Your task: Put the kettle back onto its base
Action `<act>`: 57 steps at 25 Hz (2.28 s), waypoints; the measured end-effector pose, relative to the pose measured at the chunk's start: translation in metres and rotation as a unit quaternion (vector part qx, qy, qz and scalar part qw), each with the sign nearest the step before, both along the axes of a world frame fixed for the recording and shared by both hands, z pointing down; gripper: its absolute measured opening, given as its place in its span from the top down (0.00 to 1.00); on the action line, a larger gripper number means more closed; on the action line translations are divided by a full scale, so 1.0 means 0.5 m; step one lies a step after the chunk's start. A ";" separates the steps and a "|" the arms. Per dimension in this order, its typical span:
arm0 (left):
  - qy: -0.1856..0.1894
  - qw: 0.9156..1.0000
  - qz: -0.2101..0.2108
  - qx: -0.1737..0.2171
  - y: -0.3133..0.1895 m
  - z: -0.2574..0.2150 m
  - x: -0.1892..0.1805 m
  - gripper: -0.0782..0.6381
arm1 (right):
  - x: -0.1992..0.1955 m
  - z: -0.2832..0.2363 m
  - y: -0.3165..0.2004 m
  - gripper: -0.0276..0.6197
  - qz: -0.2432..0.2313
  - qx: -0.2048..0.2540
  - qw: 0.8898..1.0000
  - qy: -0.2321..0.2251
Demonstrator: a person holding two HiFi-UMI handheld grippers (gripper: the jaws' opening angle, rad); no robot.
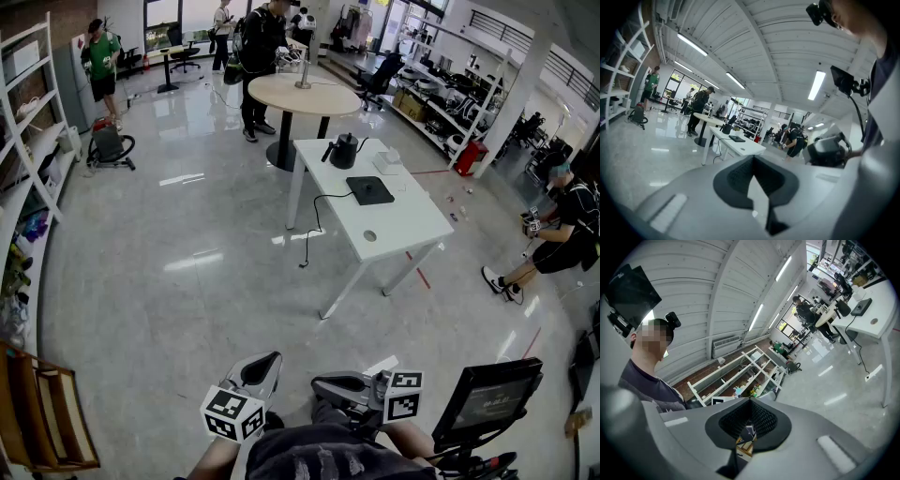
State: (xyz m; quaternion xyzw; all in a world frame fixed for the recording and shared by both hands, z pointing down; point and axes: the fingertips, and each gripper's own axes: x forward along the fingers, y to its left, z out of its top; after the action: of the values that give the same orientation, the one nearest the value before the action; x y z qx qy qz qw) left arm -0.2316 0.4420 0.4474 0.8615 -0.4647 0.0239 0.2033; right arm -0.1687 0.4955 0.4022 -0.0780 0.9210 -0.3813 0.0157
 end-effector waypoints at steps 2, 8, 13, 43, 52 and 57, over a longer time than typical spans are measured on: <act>-0.006 1.000 0.000 0.009 -0.004 -0.014 0.004 0.89 | -0.002 -0.002 -0.008 0.96 -0.007 -0.002 1.000 -0.005; -0.029 0.999 0.003 0.031 -0.070 -0.055 0.066 0.89 | 0.030 -0.011 -0.081 0.96 -0.030 0.003 0.999 -0.036; -0.051 0.997 0.031 0.038 -0.145 -0.081 0.161 0.89 | 0.109 -0.025 -0.159 0.96 -0.014 0.015 0.998 -0.054; -0.083 0.992 0.072 0.056 -0.491 -0.098 0.483 0.89 | 0.426 -0.048 -0.495 0.96 0.010 0.056 0.996 -0.068; -0.078 0.987 0.107 0.092 -0.589 -0.149 0.406 0.89 | 0.330 -0.085 -0.589 0.96 0.050 0.057 0.996 -0.053; -0.058 0.988 0.114 0.086 -0.675 -0.123 0.335 0.89 | 0.263 -0.061 -0.668 0.96 0.055 0.051 0.997 -0.032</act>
State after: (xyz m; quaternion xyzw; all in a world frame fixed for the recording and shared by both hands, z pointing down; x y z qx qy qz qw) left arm -0.0640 0.1046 0.3857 0.9202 -0.3748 0.0574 0.0972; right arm -0.0371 0.1617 0.3716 -0.1151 0.9326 -0.3347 0.0702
